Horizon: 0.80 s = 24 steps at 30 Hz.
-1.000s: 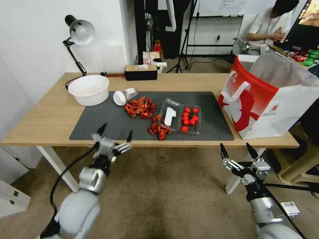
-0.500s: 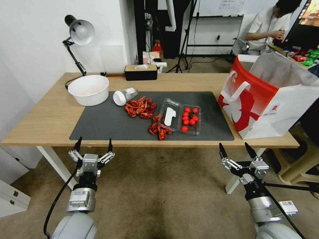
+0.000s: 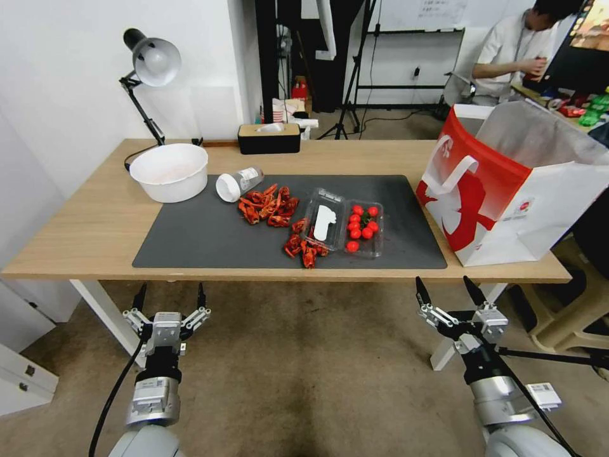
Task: Pick up the trash from the table and place it into the takeout bag.
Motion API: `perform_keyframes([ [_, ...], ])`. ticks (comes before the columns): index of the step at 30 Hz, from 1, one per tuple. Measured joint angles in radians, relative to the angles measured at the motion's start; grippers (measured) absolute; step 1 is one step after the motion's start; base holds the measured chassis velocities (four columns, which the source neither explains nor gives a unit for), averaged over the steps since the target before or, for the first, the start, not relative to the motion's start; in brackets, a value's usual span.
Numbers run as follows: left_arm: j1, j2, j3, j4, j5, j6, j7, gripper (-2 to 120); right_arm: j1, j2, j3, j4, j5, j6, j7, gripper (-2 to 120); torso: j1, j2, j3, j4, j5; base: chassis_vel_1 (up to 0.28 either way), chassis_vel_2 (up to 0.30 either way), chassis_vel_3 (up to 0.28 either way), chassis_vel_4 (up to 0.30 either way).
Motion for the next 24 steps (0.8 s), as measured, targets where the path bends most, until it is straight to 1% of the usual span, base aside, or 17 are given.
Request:
perform_keyframes([
  [11, 0.0, 0.003, 0.002, 0.012, -0.013, 0.004, 0.005, 100, 0.005, 0.005, -0.002, -0.004, 0.001, -0.001, 0.003, 100, 0.0, 0.0, 0.0, 0.0, 0.0, 0.0, 0.0, 0.0, 0.0],
  [24, -0.01, 0.016, -0.001, 0.0, -0.043, 0.019, 0.005, 100, 0.006, 0.008, -0.002, -0.005, 0.0, -0.007, 0.005, 100, 0.0, 0.0, 0.0, 0.0002, -0.0001, 0.0, 0.0, 0.0, 0.0],
])
